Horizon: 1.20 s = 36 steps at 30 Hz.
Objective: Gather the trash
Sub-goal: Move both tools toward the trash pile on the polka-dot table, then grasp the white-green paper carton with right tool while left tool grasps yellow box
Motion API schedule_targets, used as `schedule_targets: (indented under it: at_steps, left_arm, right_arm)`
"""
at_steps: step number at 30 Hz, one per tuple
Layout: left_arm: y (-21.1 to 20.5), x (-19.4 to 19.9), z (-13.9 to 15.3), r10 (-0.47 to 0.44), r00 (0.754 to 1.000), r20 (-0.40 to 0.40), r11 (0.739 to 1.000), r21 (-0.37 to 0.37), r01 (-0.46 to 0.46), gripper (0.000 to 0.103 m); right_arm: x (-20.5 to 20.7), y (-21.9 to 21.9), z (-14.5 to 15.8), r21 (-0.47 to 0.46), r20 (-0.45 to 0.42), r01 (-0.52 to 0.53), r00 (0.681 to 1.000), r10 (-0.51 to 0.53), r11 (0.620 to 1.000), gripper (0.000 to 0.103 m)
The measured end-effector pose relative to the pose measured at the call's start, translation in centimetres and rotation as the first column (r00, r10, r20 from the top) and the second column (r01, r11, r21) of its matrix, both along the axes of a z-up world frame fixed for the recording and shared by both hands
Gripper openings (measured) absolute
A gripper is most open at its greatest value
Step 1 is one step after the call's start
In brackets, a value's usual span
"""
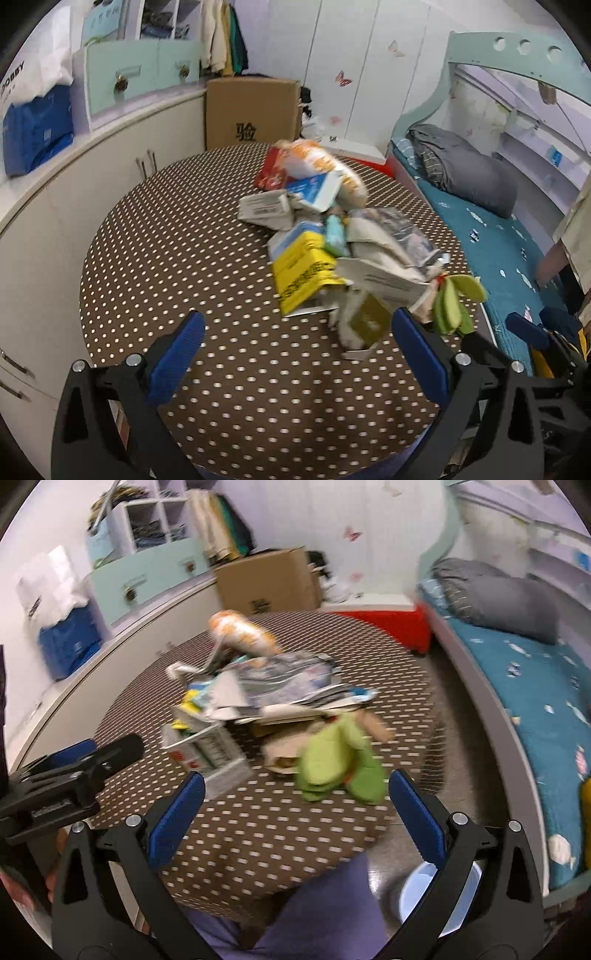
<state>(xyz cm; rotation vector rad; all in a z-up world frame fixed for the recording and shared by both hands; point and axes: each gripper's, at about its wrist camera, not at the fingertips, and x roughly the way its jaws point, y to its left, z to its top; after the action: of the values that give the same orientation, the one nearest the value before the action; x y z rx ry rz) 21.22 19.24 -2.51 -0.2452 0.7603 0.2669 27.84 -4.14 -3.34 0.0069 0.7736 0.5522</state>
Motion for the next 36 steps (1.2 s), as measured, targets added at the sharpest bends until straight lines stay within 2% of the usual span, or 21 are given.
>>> schedule_targets:
  at_steps: [8, 13, 16, 17, 18, 22, 28, 32, 36]
  left_arm:
    - [3.9, -0.4, -1.7, 0.076, 0.996, -0.057, 0.997, -0.011, -0.076, 0.099]
    - [5.8, -1.2, -2.2, 0.127, 0.989, -0.073, 0.992, -0.004, -0.127, 0.099]
    - [6.7, -1.6, -2.2, 0.134, 0.989, -0.069, 0.991, -0.022, -0.136, 0.099]
    - [6.7, -1.7, -2.2, 0.134, 0.989, -0.066, 0.99, -0.024, -0.135, 0.099]
    - [6.7, -1.8, -2.1, 0.134, 0.989, -0.063, 0.991, -0.022, -0.135, 0.099]
    - [6.5, -1.7, -2.0, 0.134, 0.989, -0.062, 0.991, -0.006, -0.135, 0.099]
    - [5.3, -1.0, -1.1, 0.099, 0.994, -0.035, 0.995, -0.005, -0.1, 0.099]
    - [3.8, 0.2, -0.4, 0.062, 0.998, -0.016, 0.998, 0.008, -0.061, 0.099]
    - [2.6, 2.4, -0.3, 0.023, 1.0, -0.017, 1.0, 0.017, -0.023, 0.099]
  right_arm:
    - [0.6, 5.1, -1.0, -0.024, -0.026, -0.122, 0.992, 0.121, 0.992, 0.096]
    - [1.4, 7.6, -1.4, -0.028, -0.024, -0.177, 0.984, 0.176, 0.984, 0.083]
    - [2.0, 8.4, -1.9, -0.047, -0.036, -0.17, 0.985, 0.169, 0.984, 0.059]
    - [2.3, 8.6, -2.1, -0.049, -0.044, -0.168, 0.985, 0.165, 0.985, 0.052]
    - [2.5, 8.7, -2.2, -0.044, -0.047, -0.163, 0.986, 0.161, 0.986, 0.051]
    - [2.2, 8.1, -1.5, -0.011, -0.045, -0.169, 0.985, 0.168, 0.986, 0.049]
    - [1.0, 5.2, 0.9, 0.03, 0.015, -0.147, 0.989, 0.146, 0.989, 0.049]
    - [1.0, 2.5, 2.8, 0.058, 0.061, -0.084, 0.995, 0.081, 0.995, 0.049]
    - [1.8, -0.3, 4.0, 0.039, 0.108, 0.01, 0.994, -0.014, 0.999, 0.049]
